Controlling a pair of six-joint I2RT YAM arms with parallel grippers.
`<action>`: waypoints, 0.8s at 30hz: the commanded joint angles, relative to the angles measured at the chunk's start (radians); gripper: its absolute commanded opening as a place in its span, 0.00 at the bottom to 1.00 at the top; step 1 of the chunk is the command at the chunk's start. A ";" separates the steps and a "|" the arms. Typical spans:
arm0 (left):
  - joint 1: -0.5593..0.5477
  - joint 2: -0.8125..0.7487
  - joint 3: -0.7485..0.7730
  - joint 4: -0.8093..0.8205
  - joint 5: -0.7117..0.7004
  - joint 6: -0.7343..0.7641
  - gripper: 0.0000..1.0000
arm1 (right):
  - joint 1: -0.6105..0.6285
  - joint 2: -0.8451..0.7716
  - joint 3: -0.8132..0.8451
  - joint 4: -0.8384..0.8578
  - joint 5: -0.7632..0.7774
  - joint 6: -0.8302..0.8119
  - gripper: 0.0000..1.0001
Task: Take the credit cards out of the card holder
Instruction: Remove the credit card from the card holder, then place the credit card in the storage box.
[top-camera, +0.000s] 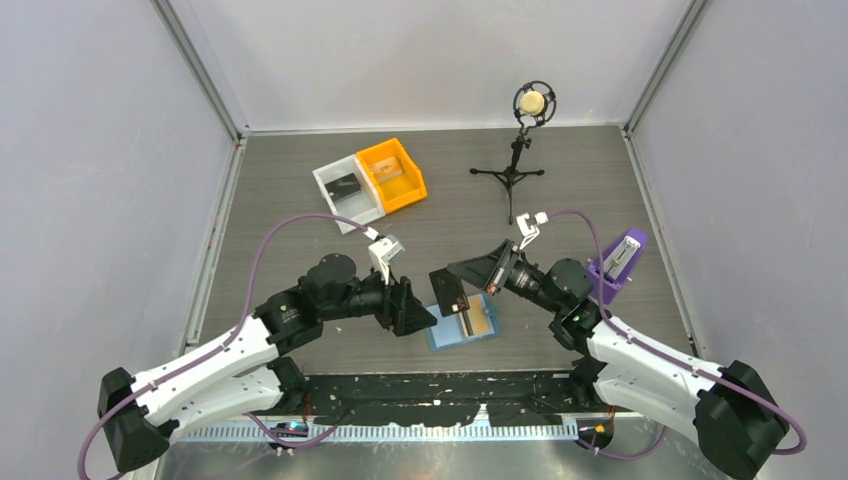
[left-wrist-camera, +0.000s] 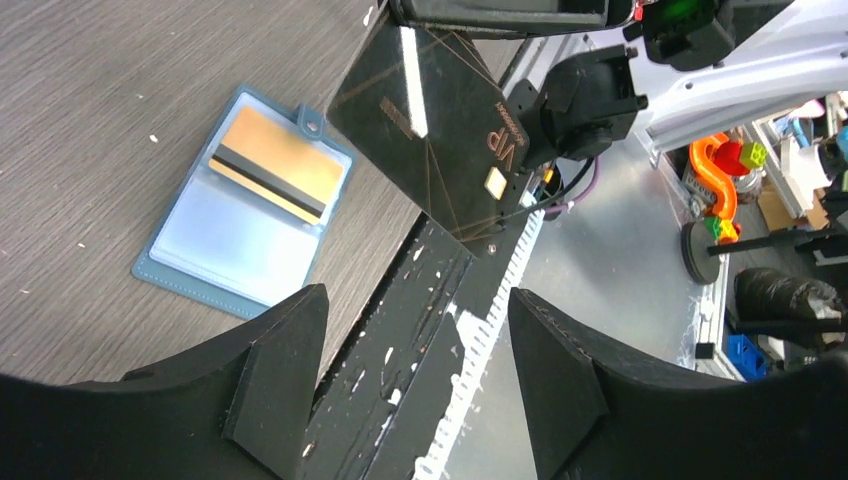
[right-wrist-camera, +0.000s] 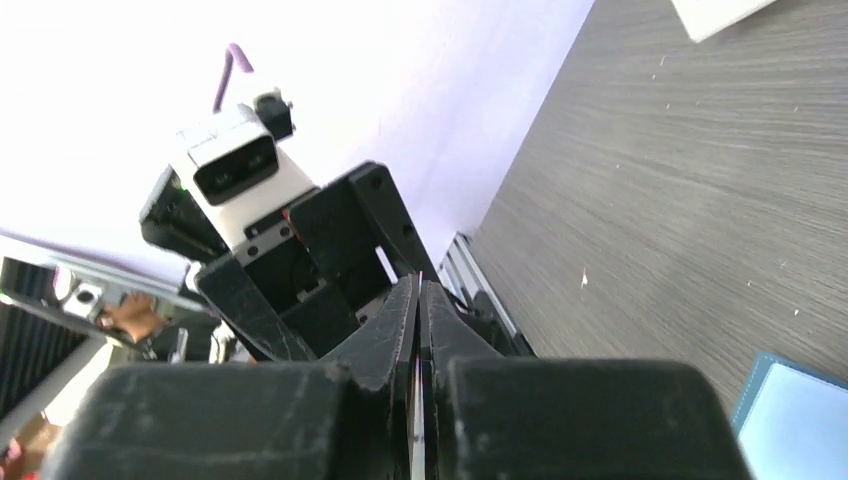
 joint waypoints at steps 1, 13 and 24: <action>0.003 -0.021 -0.037 0.154 -0.035 -0.068 0.69 | 0.007 0.000 -0.025 0.154 0.175 0.100 0.05; 0.003 0.005 -0.111 0.371 -0.127 -0.188 0.70 | 0.008 -0.016 -0.113 0.308 0.330 0.180 0.05; 0.003 0.108 -0.104 0.570 -0.146 -0.267 0.62 | 0.022 0.006 -0.144 0.374 0.392 0.240 0.05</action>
